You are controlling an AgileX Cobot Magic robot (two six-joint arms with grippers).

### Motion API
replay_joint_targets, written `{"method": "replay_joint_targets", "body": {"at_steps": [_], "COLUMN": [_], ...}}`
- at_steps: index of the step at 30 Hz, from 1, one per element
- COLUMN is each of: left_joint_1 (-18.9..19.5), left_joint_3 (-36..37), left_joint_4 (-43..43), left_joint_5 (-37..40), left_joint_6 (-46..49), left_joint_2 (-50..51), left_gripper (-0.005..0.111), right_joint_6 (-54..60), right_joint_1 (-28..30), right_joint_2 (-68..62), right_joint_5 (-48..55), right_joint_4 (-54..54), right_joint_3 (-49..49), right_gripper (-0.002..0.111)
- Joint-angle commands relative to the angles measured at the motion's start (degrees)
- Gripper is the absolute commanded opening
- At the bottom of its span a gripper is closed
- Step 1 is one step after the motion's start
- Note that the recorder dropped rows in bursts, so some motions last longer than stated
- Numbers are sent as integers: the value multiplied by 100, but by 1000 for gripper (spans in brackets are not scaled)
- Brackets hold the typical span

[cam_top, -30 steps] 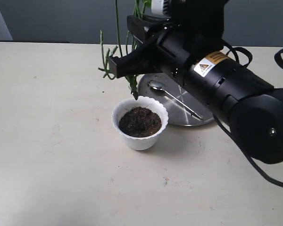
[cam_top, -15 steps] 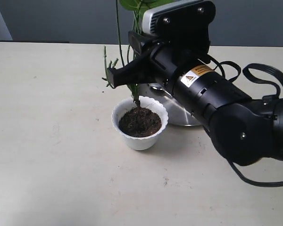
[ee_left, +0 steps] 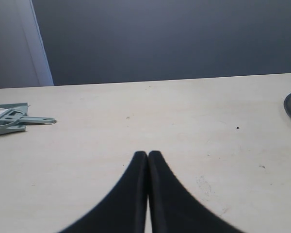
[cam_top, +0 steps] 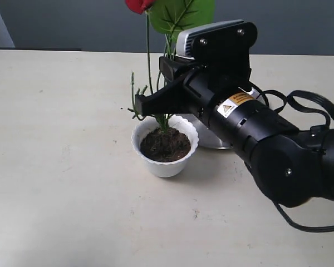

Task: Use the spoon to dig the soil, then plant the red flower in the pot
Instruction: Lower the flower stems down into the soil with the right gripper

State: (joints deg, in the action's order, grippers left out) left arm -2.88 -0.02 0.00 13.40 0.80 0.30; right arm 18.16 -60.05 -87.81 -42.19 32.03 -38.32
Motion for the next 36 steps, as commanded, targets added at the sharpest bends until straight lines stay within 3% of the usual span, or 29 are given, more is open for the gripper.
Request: {"method": "replay_joint_targets", "body": {"at_steps": [1, 9, 36], "left_joint_1": [1, 1, 1], "left_joint_3": [2, 2, 2], "left_joint_4": [0, 0, 0], "left_joint_5": [-17, -17, -17], "left_joint_6": [-22, -22, -22], "left_joint_2": [-30, -30, -30], "left_gripper": [0, 0, 0], "right_joint_6": [-274, -491, -495], "right_joint_1": [8, 8, -2], "right_joint_2": [-290, -878, -901], "right_joint_5": [-235, -298, 154], "right_joint_4": [-95, 31, 132], "right_joint_3": [32, 32, 32], "right_gripper": [0, 0, 0]}}
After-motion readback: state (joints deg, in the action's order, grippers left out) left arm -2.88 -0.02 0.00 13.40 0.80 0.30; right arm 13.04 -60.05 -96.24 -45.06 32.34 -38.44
